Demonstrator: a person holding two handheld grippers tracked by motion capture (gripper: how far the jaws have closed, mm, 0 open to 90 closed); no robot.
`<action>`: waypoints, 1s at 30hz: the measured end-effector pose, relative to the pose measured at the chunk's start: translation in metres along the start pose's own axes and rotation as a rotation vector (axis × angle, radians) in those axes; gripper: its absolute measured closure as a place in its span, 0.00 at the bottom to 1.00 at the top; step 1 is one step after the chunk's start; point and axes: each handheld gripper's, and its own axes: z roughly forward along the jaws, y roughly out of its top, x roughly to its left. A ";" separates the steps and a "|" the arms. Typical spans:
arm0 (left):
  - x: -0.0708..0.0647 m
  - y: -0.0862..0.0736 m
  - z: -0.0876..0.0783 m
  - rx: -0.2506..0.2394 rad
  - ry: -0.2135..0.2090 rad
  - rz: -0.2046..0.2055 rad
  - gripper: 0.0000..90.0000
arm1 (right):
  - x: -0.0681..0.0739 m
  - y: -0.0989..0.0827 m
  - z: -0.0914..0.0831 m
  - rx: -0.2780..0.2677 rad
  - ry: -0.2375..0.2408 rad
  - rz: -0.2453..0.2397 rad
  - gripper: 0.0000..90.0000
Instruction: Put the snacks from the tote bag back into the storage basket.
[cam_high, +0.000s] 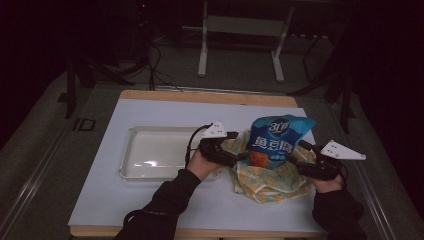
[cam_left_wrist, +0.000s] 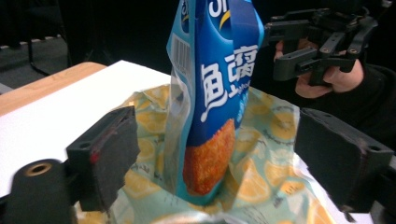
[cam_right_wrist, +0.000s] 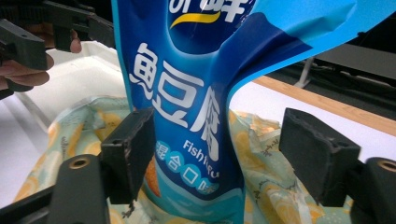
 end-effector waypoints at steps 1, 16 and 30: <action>0.000 0.000 0.000 0.000 0.000 0.000 0.17 | 0.000 0.000 0.000 0.000 0.000 0.000 0.30; 0.001 0.012 0.033 0.007 0.049 0.044 0.55 | -0.001 0.000 0.014 0.015 -0.035 0.020 0.55; -0.003 0.014 0.049 0.037 0.083 0.020 0.76 | 0.001 0.001 0.022 0.055 -0.043 -0.010 0.80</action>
